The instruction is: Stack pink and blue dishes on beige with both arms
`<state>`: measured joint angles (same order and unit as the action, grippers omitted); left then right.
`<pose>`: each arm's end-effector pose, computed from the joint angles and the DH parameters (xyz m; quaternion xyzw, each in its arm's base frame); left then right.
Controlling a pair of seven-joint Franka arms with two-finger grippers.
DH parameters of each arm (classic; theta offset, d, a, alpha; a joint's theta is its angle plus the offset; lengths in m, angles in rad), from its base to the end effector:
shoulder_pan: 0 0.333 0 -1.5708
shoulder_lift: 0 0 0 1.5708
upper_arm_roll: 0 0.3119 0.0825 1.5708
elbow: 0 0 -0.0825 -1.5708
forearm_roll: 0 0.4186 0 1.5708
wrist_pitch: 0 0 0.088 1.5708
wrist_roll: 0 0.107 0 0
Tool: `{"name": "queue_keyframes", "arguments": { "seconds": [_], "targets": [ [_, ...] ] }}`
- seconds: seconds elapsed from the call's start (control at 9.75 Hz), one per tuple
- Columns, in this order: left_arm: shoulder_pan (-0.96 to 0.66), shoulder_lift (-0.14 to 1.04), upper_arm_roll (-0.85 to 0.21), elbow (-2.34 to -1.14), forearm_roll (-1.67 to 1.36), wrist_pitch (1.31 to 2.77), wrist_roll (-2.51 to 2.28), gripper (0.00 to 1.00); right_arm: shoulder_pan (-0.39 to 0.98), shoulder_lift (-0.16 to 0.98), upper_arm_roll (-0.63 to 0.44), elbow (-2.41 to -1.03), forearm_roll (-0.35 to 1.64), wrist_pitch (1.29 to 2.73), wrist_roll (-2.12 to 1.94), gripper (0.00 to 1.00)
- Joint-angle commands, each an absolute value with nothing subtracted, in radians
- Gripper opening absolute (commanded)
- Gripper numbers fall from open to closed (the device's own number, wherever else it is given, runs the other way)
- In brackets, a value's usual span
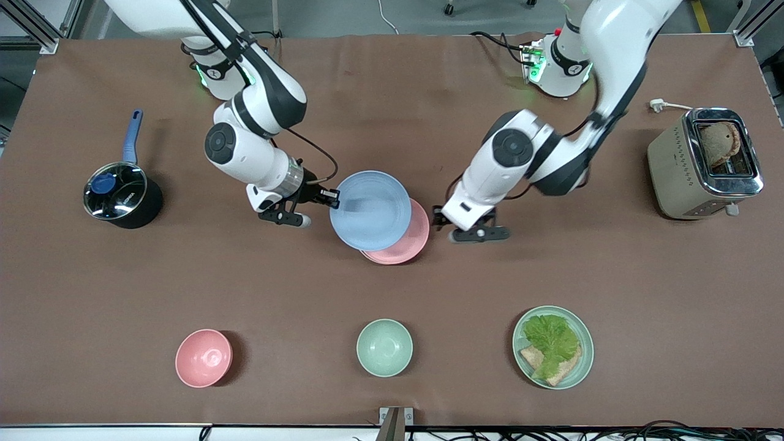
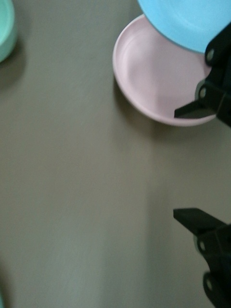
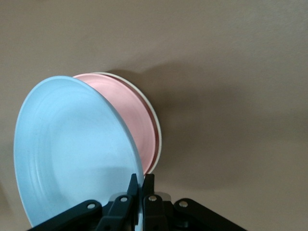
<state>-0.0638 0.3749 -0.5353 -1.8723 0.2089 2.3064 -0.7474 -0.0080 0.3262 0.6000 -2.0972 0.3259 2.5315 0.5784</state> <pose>0.5618 -0.3551 0.3256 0.9977 0.0291 0.0394 0.0463 0.5178 0.3377 0.2774 -0.9693 0.1373 0.0469 0.1986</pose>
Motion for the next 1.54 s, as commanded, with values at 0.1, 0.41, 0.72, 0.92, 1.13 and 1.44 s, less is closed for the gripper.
{"name": "queue_keyframes", "arguments": {
  "seconds": [0.1, 0.41, 0.72, 0.92, 1.13, 1.44],
  "targets": [
    [-0.067, 0.157, -0.352, -1.91, 0.16, 2.165, -0.496, 1.0, 0.049, 0.392, 0.612, -2.12, 0.307, 2.664, 0.611, 0.03],
    [-0.061, 0.066, -0.217, -1.801, 0.118, 1.996, -0.271, 1.0, 0.095, 0.497, 0.611, -2.121, 0.305, 2.813, 0.609, 0.05],
    [-0.054, 0.071, -0.132, -1.539, 0.033, 1.69, -0.082, 1.0, 0.095, 0.526, 0.601, -2.121, 0.278, 2.818, 0.606, 0.29],
    [-0.054, 0.066, -0.097, -1.45, 0.025, 1.577, -0.055, 1.0, 0.087, 0.54, 0.586, -2.12, 0.273, 2.818, 0.601, 1.0],
    [-0.054, 0.051, -0.074, -1.427, 0.025, 1.527, -0.055, 1.0, 0.054, 0.454, 0.577, -2.118, 0.27, 2.804, 0.592, 1.0],
    [-0.054, 0.031, -0.061, -1.437, 0.023, 1.503, -0.057, 1.0, 0.029, 0.263, 0.435, -2.117, 0.071, 2.612, 0.598, 1.0]
  ]
}}
